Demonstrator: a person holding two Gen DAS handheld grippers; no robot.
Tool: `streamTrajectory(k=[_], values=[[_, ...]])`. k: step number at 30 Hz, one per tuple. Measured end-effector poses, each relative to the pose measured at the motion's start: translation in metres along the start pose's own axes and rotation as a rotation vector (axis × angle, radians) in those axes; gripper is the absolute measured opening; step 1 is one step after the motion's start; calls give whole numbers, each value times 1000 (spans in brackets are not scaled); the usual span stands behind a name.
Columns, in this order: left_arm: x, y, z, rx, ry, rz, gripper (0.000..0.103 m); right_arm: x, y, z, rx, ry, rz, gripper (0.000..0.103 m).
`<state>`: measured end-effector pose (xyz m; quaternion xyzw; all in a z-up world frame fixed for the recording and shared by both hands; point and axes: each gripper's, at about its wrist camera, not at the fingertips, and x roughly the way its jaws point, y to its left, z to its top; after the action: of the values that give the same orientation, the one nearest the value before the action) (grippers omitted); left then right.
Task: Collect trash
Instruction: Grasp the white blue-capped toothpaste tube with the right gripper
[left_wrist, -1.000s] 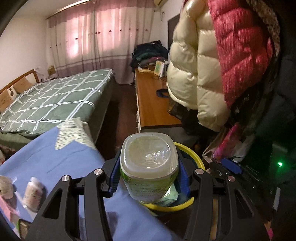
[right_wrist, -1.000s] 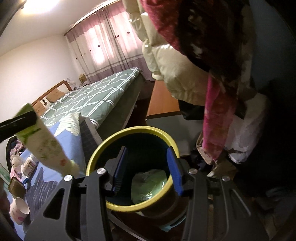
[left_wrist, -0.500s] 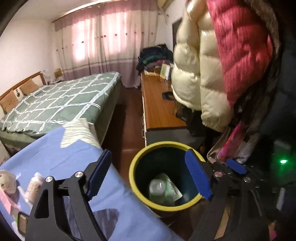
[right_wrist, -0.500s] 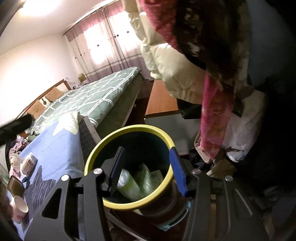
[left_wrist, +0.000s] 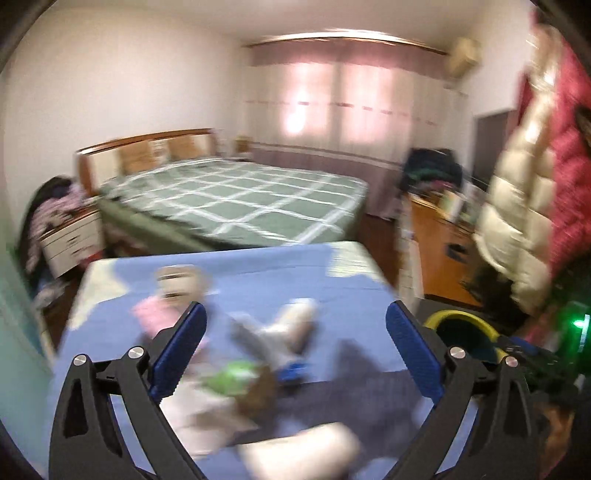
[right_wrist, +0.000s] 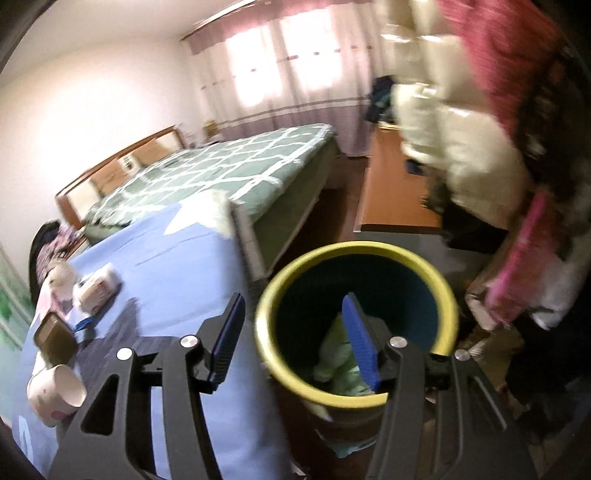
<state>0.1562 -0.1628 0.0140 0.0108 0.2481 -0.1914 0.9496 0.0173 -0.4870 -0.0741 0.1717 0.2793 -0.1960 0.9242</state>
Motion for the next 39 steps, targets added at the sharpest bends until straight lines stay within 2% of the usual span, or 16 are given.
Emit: streamTrajectory(k=[2,7,10,14,16,18,20,26,31,39], values=[[-4,40,-5,-50,-9,76,96,7,27,1,-39,16,46,53],[-5,124,-20,-161,-26,210,97,24,101,2,-146,61,164,53],[1,154,-30,-193,-35,280,97,35,140,-2,-211,94,228,53],[9,185,-46,-239,-42,310,97,55,196,-7,-329,158,316,53],[12,192,-54,-245,-53,321,97,66,218,-6,-389,191,347,52],[16,195,-63,-241,-64,340,97,76,235,-5,-433,220,370,47],[20,197,-66,-240,-47,361,97,86,250,-4,-466,248,387,45],[23,203,-63,-293,-65,392,97,103,281,-8,-571,274,412,29],[23,208,-67,-316,-60,393,97,114,286,-14,-578,335,447,28],[26,205,-69,-317,-57,378,97,123,300,-26,-628,367,442,28]])
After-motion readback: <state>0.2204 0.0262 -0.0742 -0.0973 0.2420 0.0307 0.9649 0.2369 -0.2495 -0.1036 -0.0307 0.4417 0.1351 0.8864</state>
